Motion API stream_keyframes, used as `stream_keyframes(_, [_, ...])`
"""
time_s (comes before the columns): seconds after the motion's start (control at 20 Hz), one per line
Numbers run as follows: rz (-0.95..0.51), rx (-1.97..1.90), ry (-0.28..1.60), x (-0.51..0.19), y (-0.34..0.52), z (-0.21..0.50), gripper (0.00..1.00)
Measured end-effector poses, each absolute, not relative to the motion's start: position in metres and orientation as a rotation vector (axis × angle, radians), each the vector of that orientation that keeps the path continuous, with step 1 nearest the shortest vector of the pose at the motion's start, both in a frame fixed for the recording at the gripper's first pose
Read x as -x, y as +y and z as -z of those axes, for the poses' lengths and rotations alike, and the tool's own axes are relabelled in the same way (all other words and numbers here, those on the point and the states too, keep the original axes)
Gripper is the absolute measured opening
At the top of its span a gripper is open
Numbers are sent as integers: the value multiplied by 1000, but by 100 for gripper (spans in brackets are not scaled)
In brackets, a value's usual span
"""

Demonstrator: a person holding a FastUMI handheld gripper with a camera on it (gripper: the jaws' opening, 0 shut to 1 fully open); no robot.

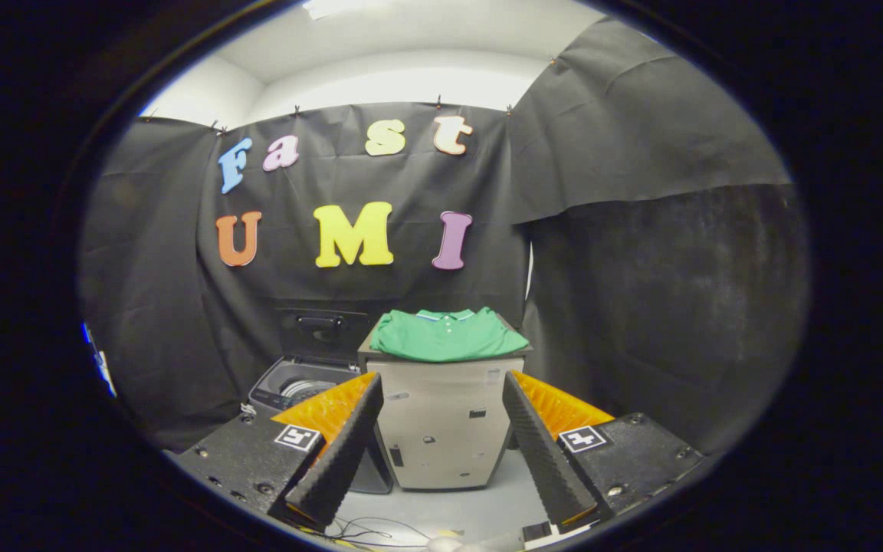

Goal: Put the clothes into the washing machine and then close the washing machine lid.

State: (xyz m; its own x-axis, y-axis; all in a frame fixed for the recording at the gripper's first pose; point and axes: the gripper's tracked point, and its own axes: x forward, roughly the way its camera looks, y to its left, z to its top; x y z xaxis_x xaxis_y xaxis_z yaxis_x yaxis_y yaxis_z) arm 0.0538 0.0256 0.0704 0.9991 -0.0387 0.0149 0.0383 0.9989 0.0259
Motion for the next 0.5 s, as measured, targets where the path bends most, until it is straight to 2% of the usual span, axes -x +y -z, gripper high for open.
stream_keyframes(0.5, [35, -60, -5, -155, 4, -150, 98])
